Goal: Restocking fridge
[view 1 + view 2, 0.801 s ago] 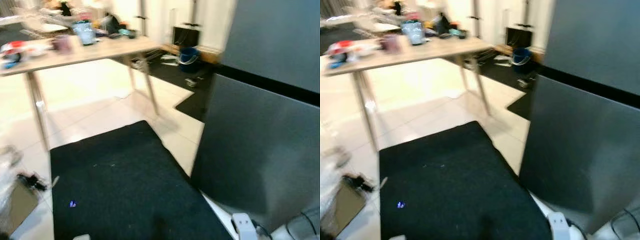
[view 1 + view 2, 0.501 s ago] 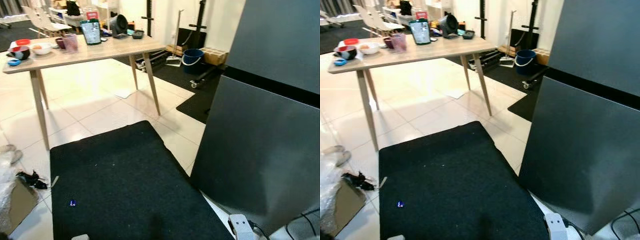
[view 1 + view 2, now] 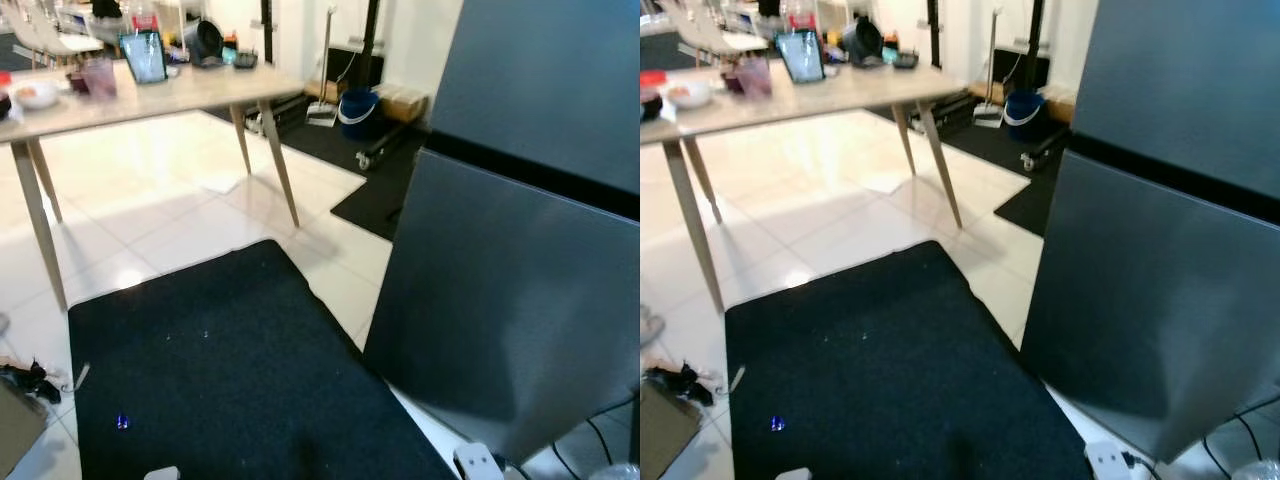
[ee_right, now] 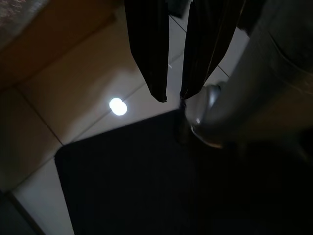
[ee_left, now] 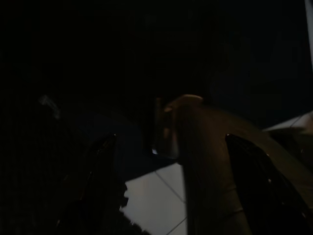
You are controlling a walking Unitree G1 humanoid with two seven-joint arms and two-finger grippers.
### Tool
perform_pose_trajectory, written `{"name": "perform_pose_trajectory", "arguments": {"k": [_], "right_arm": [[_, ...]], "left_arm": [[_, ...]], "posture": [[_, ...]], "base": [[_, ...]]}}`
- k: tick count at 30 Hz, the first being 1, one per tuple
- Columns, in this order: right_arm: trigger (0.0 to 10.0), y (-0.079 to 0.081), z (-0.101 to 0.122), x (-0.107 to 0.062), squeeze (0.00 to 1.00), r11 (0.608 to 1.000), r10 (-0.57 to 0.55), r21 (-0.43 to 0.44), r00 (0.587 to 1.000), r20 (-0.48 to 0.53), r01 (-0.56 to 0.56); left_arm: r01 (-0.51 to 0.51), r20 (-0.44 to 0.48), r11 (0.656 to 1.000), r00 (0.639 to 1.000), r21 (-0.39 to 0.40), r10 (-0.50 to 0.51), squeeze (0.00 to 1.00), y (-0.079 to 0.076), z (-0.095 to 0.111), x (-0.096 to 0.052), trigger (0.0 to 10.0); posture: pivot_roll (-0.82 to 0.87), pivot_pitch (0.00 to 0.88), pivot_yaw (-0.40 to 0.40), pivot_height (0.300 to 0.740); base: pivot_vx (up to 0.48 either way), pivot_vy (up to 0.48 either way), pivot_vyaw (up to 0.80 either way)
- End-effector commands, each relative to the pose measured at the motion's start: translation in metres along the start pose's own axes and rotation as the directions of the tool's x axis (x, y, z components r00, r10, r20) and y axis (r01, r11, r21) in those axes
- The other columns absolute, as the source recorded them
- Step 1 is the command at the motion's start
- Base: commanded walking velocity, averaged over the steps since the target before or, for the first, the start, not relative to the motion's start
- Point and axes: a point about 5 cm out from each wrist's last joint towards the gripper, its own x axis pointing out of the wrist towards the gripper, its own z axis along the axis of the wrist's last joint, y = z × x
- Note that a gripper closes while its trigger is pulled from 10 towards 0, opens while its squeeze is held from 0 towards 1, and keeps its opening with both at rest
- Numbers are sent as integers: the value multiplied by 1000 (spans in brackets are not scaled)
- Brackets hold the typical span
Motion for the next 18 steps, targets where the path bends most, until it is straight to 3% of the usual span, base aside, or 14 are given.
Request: {"name": "perform_pose_trajectory", "arguments": {"k": [1, 18], "right_arm": [[10000, 5, 3, 2, 0, 999, 3, -35, 1000, -2, -4], [10000, 18, -3, 7, 0, 996, -13, -86, 998, -56, 8]], "left_arm": [[-3, -11, 1000, 1000, -3, 3, 0, -1, -3, 0, 10000], [-1, -7, 1000, 1000, 10, 1, 0, -2, 4, 2, 10000]], "posture": [[-30, 0, -25, 740], [-9, 0, -18, 740]], "base": [[352, 0, 0], [352, 0, 0]]}}
